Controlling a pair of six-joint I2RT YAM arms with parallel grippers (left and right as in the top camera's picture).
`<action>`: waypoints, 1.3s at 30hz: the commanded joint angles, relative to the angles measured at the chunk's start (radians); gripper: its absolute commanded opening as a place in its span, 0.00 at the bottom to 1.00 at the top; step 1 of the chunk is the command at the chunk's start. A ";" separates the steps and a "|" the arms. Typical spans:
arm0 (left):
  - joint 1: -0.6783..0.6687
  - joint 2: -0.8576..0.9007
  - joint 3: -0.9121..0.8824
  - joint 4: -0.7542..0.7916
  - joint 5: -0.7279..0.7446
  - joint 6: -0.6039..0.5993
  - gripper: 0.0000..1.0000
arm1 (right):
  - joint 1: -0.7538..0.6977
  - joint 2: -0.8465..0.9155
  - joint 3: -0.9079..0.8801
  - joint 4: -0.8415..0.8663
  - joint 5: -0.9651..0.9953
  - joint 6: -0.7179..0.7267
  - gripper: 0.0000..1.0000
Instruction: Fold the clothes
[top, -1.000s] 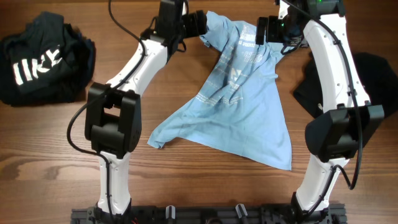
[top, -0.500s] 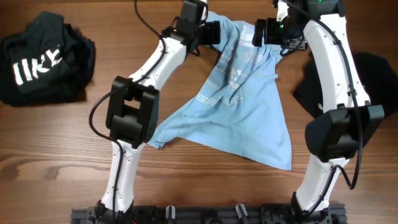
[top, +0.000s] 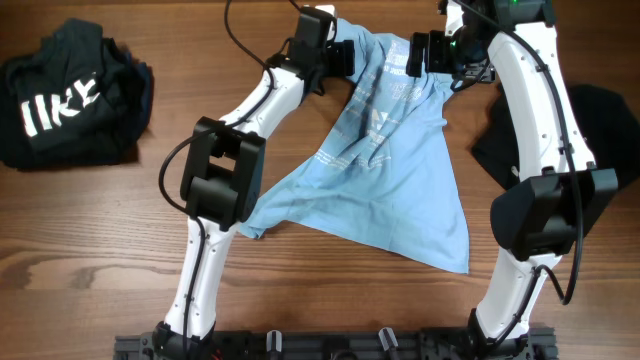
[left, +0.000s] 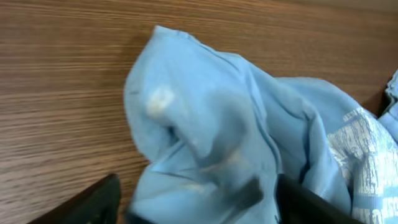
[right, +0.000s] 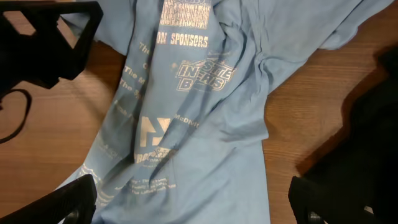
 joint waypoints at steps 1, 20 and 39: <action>-0.027 0.018 0.024 0.031 -0.010 0.016 0.43 | -0.002 -0.028 0.012 0.016 0.010 0.004 1.00; 0.013 -0.028 0.024 -0.044 -0.036 -0.014 0.04 | -0.054 0.129 -0.142 0.511 0.075 0.086 0.04; 0.040 -0.088 0.024 -0.117 -0.108 -0.013 0.04 | -0.115 0.342 -0.142 0.625 0.090 0.105 0.04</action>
